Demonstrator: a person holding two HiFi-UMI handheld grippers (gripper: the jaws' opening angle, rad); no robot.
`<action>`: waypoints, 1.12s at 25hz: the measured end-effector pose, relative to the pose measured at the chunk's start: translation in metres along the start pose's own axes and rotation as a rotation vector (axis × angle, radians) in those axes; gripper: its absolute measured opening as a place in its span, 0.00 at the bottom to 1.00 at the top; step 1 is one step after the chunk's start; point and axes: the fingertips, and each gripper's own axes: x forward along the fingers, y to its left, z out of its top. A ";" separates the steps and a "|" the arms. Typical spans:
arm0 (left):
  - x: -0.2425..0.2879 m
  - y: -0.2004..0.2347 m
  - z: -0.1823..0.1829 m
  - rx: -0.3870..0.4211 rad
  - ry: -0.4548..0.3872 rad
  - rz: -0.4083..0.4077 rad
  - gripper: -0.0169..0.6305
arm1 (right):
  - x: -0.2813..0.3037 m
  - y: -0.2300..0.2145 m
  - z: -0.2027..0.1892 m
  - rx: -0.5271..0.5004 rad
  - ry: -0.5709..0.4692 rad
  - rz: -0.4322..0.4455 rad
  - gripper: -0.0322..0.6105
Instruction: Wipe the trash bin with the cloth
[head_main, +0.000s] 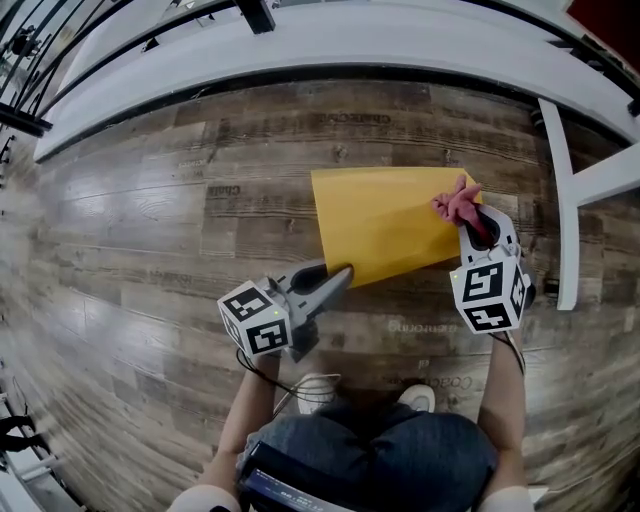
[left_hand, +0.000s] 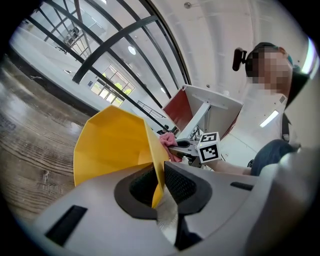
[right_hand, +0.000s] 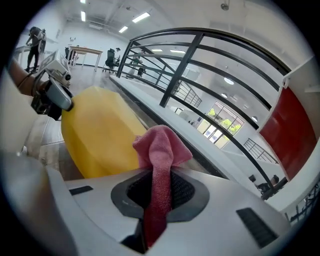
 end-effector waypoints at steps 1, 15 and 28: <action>0.000 0.000 0.000 -0.001 -0.001 0.001 0.09 | 0.000 -0.005 -0.006 0.008 0.011 -0.013 0.12; 0.002 0.004 0.005 -0.023 -0.011 0.039 0.09 | -0.051 0.072 0.107 -0.128 -0.262 0.136 0.12; 0.004 0.007 0.010 -0.052 0.008 0.077 0.10 | -0.031 0.131 0.104 -0.223 -0.250 0.252 0.12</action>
